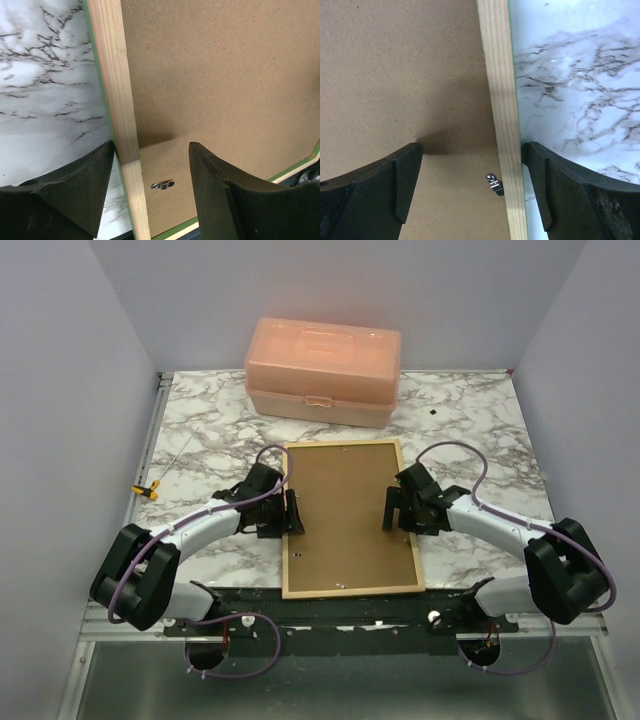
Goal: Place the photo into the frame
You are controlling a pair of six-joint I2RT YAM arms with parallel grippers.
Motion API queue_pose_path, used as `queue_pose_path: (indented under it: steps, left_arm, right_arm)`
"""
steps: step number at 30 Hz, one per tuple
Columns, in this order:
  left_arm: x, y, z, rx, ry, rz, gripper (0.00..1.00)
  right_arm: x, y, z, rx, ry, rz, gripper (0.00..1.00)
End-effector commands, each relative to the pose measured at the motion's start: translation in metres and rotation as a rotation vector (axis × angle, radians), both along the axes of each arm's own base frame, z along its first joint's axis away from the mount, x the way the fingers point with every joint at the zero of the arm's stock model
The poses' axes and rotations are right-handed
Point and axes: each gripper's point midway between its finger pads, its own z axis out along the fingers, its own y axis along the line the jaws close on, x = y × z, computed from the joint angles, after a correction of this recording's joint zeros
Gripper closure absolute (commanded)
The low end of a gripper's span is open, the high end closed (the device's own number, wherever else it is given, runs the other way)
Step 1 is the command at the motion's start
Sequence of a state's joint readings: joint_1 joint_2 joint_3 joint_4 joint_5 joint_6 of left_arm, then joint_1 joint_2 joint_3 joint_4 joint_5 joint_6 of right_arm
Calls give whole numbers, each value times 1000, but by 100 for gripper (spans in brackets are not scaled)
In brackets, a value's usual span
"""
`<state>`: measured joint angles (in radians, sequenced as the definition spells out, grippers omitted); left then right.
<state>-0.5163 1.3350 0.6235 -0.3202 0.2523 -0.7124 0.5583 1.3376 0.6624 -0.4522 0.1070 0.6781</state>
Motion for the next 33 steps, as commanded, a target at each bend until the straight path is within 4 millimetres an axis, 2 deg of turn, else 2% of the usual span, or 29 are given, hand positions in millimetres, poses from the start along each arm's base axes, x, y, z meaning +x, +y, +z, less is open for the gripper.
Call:
queue_pose_path:
  steps: [1, 4, 7, 11, 16, 21, 26, 33]
  left_arm:
    - [8, 4, 0, 58, 13, 25, 38]
    - [12, 12, 0, 117, 19, 40, 39]
    - [16, 21, 2, 169, 10, 55, 39]
    - [20, 31, 5, 224, 3, 68, 37]
    - [20, 42, 4, 266, 0, 75, 35]
    - [20, 49, 4, 272, -8, 79, 35]
    - [18, 47, 3, 240, -9, 70, 37]
    - [18, 44, 4, 224, -12, 58, 40]
  right_arm:
    - [-11, 45, -7, 96, 84, 118, 10]
    - [-16, 55, -17, 37, 99, 149, 14]
    - [-21, 62, -27, -2, 110, 164, 28]
    - [-24, 58, -38, -78, 121, 164, 25]
    - [-25, 51, -25, -81, 83, 151, 11]
    - [-35, 37, -18, -116, 96, 160, 9]
    - [-47, 27, -17, -127, 125, 174, 11]
    - [-54, 19, -4, -130, 126, 164, 24]
